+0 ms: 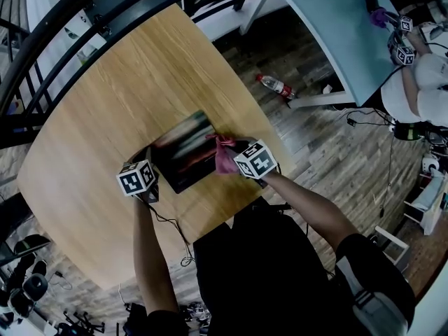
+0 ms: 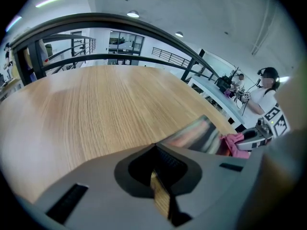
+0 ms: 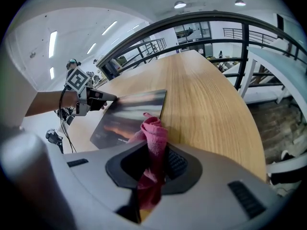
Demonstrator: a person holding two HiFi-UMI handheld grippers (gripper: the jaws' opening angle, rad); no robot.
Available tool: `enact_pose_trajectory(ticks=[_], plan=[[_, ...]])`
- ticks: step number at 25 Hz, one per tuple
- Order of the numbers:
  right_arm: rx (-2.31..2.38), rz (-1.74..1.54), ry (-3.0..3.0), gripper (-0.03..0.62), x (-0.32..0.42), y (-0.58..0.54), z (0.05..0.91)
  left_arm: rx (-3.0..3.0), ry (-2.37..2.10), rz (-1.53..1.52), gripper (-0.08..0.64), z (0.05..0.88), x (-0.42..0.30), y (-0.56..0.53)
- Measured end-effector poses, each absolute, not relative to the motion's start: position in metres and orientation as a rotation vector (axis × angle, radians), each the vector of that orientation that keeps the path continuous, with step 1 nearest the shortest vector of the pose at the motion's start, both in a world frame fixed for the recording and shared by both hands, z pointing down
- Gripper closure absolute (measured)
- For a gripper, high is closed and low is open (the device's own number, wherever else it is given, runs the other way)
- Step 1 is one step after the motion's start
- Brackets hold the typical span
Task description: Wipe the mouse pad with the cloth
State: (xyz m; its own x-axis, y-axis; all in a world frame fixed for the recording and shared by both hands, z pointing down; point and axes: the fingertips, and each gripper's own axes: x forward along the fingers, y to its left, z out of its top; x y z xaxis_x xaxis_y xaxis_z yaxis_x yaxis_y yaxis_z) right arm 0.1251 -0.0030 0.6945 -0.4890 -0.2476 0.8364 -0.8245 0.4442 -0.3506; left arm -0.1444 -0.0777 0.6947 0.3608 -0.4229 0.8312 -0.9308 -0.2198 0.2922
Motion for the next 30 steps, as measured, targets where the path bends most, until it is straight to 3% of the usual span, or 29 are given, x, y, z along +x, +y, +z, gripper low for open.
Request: enact_pose_trajectory(ticks=[19, 30], plan=[[0.913, 0.773, -1.923, 0.525, 0.162, -0.022, 0.687, 1.737, -1.343, 0.675, 0.537, 0.691, -0.147, -0.078], [0.979, 0.745, -2.018, 0.526, 0.159, -0.058, 0.659, 1.74, -1.545, 0.459, 0.537, 0.631, -0.146, -0.074]])
